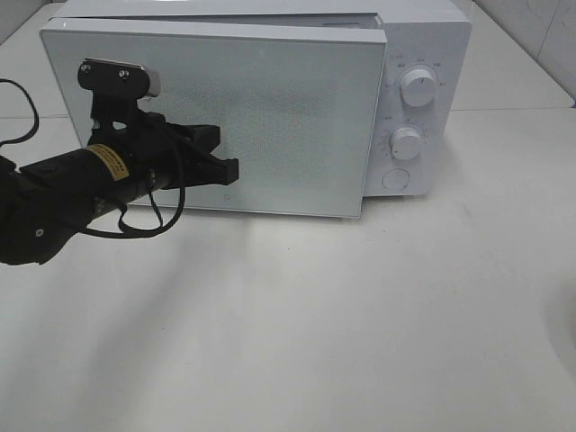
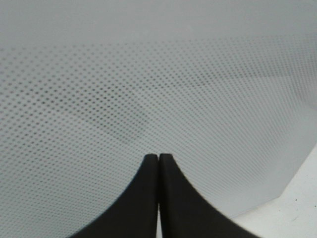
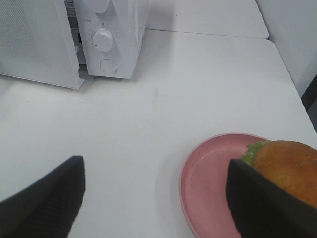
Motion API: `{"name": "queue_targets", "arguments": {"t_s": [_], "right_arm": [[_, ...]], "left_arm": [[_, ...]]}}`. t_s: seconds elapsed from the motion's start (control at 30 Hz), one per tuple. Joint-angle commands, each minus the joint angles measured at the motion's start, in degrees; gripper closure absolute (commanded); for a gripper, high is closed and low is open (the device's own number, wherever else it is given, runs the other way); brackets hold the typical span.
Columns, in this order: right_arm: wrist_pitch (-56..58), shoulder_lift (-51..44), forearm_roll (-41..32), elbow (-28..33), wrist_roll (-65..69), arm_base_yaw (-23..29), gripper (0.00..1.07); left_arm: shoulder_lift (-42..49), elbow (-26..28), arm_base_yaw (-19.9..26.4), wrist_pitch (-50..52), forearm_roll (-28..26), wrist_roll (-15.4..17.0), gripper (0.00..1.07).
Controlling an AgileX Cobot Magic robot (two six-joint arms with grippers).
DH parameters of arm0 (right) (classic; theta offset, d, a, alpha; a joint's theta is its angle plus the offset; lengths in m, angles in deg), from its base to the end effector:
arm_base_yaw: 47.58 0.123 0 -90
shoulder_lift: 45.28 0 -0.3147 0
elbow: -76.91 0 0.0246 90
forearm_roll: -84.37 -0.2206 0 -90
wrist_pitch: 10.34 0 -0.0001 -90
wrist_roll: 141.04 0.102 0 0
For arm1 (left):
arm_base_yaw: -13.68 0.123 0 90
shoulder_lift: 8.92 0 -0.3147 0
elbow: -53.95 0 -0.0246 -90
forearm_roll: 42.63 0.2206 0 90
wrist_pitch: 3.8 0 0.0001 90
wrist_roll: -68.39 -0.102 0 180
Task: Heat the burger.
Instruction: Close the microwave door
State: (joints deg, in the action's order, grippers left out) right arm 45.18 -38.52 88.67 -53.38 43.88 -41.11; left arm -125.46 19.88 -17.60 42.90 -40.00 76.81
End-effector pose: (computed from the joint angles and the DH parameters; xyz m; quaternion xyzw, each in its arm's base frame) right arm -0.0468 -0.0117 0.2643 -0.0115 0.8283 0.0181 0.5598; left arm 0.3138 -0.1946 0.1997 0.1783 0.7672 -0.2125 0.5783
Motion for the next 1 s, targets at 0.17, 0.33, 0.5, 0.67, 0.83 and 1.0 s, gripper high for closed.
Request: {"name": "queue_targets", "arguments": {"t_s": [0.17, 0.33, 0.5, 0.67, 0.83, 1.0], "right_arm": [[-0.52, -1.55, 0.17, 0.11, -0.23, -0.29, 0.32], [-0.52, -1.55, 0.17, 0.11, -0.23, -0.29, 0.32], [-0.52, -1.55, 0.17, 0.11, -0.23, -0.29, 0.32], [-0.52, -1.55, 0.17, 0.11, -0.23, -0.29, 0.32], [-0.52, -1.55, 0.17, 0.11, -0.23, -0.29, 0.32], [-0.52, -1.55, 0.17, 0.11, -0.23, -0.29, 0.32]], "left_arm": [[-3.21, 6.13, -1.89, -2.86, -1.89, -0.06, 1.07], [-5.33, 9.63, -2.12, -3.38, -2.64, -0.06, 1.07], [-6.82, 12.61, -2.12, -5.21, -3.04, -0.06, 1.07], [-8.71, 16.62, -2.81, -6.76, -3.15, -0.11, 1.07], [-10.54, 20.23, -3.38, -7.22, -3.38, -0.06, 1.07], [-12.32, 24.69, -3.44, -10.83, -3.72, -1.03, 1.07]]}}
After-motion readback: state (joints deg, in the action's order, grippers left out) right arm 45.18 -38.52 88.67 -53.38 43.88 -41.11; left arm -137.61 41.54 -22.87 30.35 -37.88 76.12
